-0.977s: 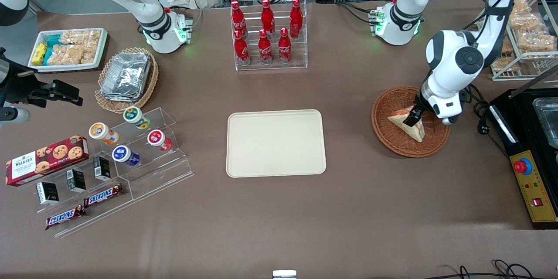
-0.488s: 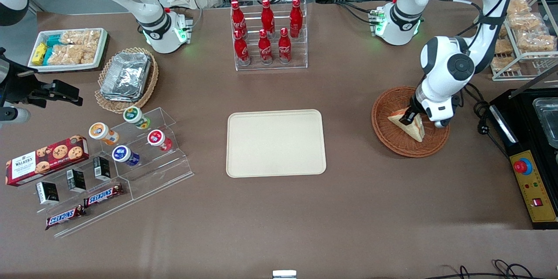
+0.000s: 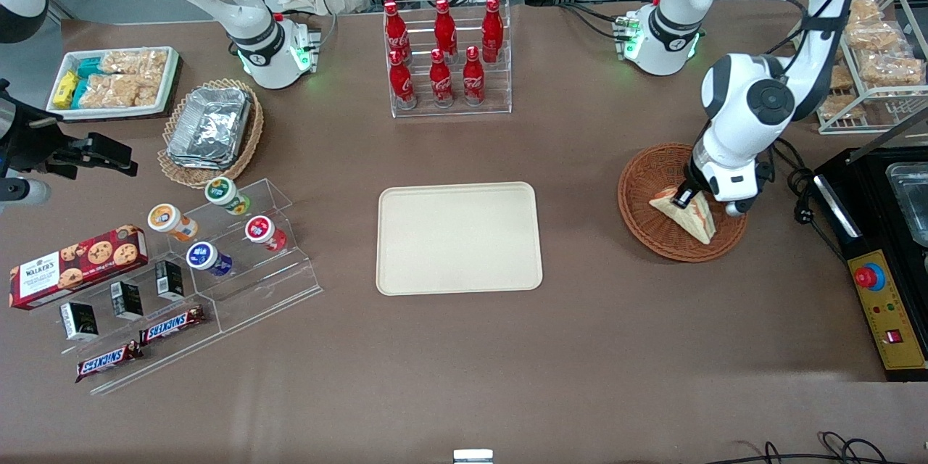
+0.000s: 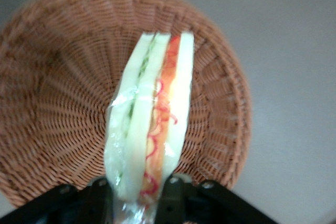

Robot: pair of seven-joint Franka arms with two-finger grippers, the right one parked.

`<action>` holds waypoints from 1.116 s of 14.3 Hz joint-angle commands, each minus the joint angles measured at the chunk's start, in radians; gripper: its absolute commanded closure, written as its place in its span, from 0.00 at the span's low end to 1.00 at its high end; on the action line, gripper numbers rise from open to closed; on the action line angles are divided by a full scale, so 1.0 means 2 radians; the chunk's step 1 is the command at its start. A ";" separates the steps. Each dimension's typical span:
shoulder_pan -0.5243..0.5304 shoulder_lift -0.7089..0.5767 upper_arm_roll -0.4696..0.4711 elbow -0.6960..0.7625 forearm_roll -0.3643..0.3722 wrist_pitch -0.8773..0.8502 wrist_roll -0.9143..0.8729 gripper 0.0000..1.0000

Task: Place sandwich from basket to tray
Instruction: 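Lift the sandwich and carry it with the left gripper toward the beige tray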

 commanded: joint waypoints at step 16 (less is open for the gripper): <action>-0.026 0.154 -0.212 0.440 0.009 -0.362 0.087 1.00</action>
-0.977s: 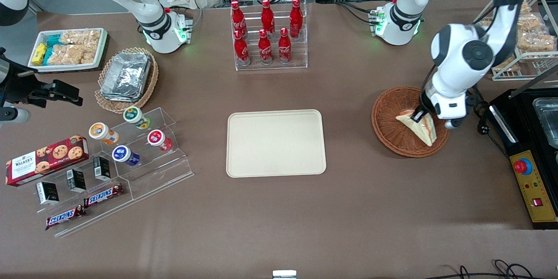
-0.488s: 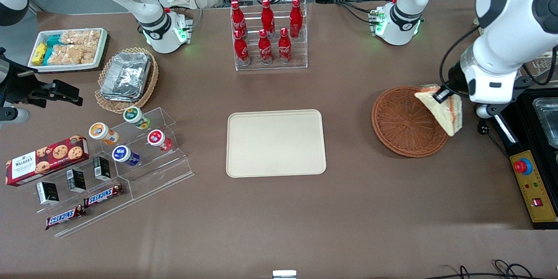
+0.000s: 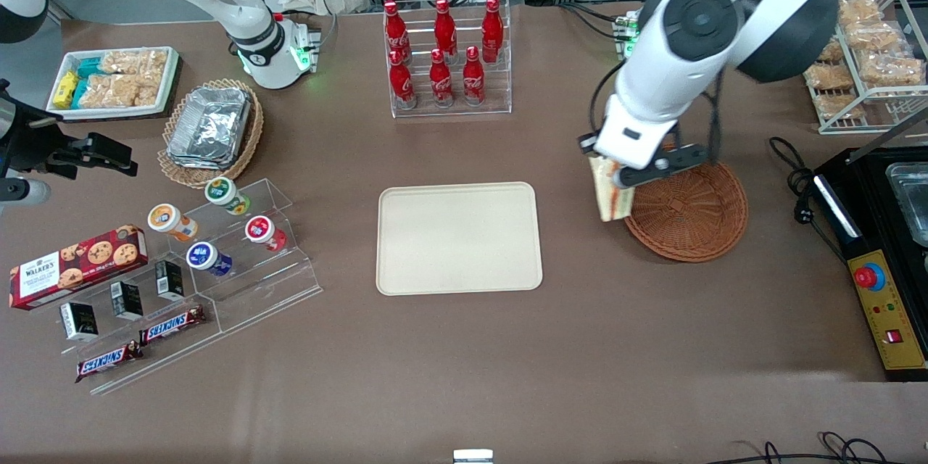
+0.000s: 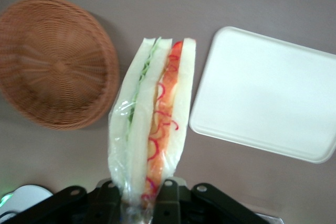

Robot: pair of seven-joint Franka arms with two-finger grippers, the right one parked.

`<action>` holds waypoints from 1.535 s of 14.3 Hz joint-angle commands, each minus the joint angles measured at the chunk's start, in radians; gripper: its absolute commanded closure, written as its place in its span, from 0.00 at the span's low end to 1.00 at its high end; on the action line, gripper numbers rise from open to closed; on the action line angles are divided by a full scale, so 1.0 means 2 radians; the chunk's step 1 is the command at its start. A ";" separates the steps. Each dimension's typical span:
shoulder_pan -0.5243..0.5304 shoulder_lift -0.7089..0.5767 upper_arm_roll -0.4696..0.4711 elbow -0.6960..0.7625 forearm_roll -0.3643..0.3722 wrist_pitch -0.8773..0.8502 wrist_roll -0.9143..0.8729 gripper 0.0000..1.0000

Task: Place sandwich from basket to tray
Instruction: 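Lift the sandwich and carry it with the left gripper toward the beige tray, then lower the sandwich onto the tray and open the left gripper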

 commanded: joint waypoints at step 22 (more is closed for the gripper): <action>-0.098 0.225 -0.003 0.031 0.171 0.215 -0.132 0.00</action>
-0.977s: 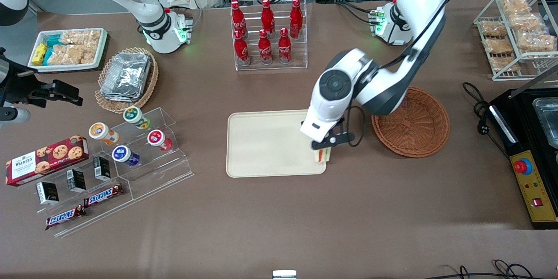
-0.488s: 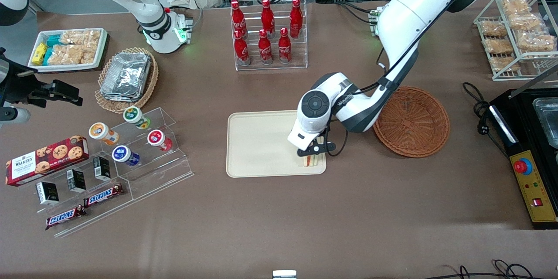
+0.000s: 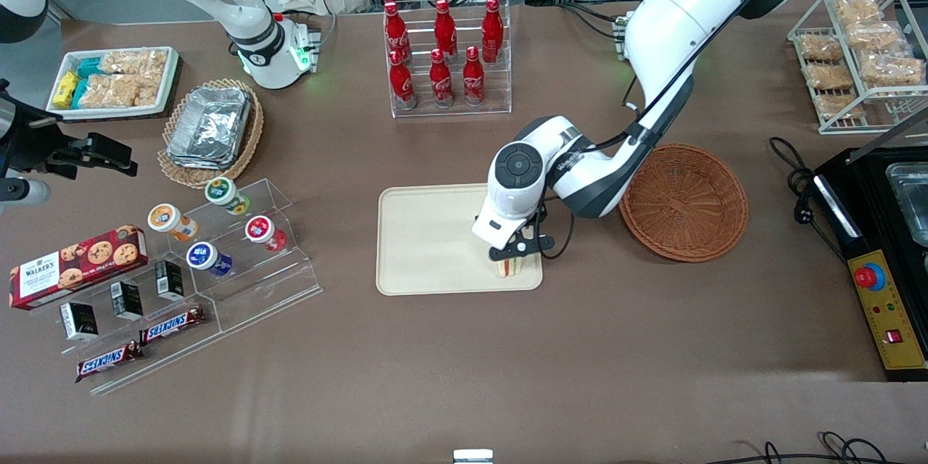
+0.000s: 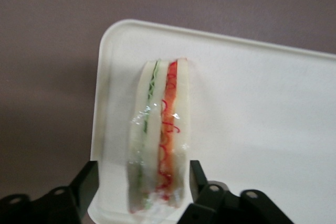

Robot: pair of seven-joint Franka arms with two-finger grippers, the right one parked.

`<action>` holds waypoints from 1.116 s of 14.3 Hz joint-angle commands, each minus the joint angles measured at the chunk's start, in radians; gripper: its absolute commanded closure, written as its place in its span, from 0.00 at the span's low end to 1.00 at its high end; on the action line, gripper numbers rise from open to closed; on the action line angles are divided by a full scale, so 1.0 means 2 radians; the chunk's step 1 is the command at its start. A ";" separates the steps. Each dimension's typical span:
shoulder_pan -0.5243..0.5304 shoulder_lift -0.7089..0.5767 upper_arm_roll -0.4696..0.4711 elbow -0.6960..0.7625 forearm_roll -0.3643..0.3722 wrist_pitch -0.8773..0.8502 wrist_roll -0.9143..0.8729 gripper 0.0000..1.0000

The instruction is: Place sandwich from basket to tray

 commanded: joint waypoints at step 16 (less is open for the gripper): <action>0.111 -0.377 0.270 -0.061 -0.164 -0.309 0.548 0.00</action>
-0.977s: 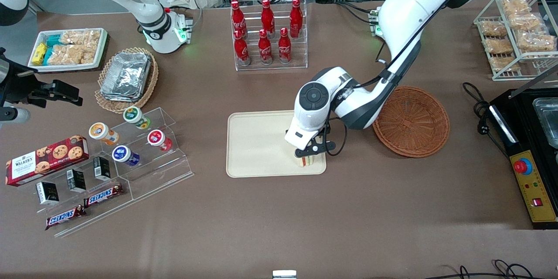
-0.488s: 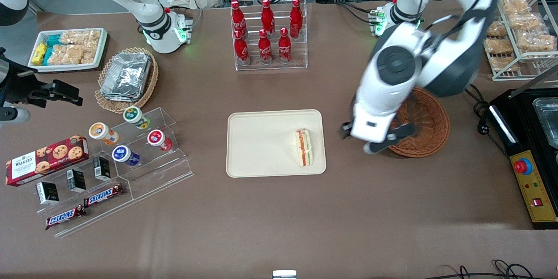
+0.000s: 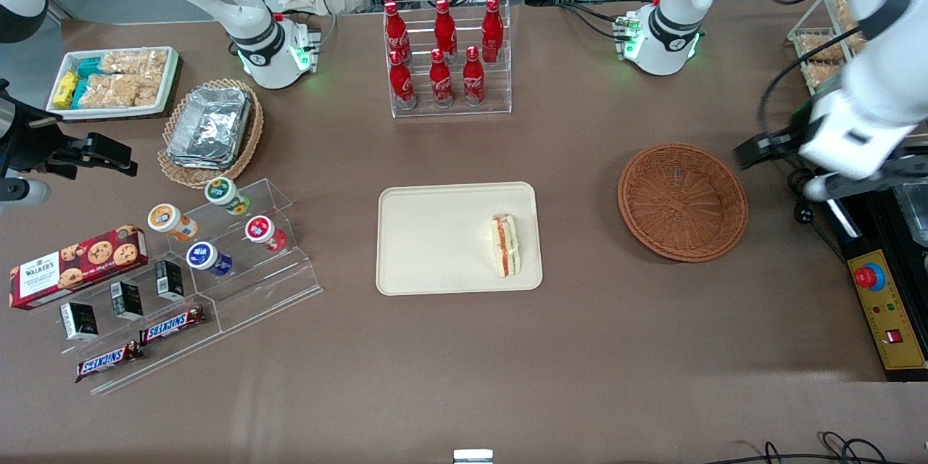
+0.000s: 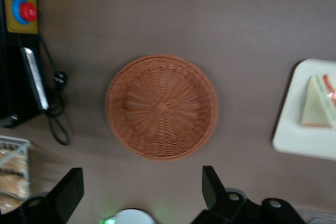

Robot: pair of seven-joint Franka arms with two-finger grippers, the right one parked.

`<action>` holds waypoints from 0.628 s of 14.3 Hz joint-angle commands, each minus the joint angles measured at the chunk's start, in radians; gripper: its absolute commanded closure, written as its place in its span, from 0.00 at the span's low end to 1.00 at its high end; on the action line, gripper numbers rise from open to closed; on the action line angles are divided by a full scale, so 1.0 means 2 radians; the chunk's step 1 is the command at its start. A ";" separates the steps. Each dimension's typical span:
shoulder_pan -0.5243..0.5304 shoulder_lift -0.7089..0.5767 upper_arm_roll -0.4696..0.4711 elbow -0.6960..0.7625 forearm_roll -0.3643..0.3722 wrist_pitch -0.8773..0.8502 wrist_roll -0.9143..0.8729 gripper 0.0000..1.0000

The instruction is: Place sandwich from basket to tray

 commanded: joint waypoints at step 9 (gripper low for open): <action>-0.041 -0.018 0.041 0.025 0.005 0.025 0.076 0.00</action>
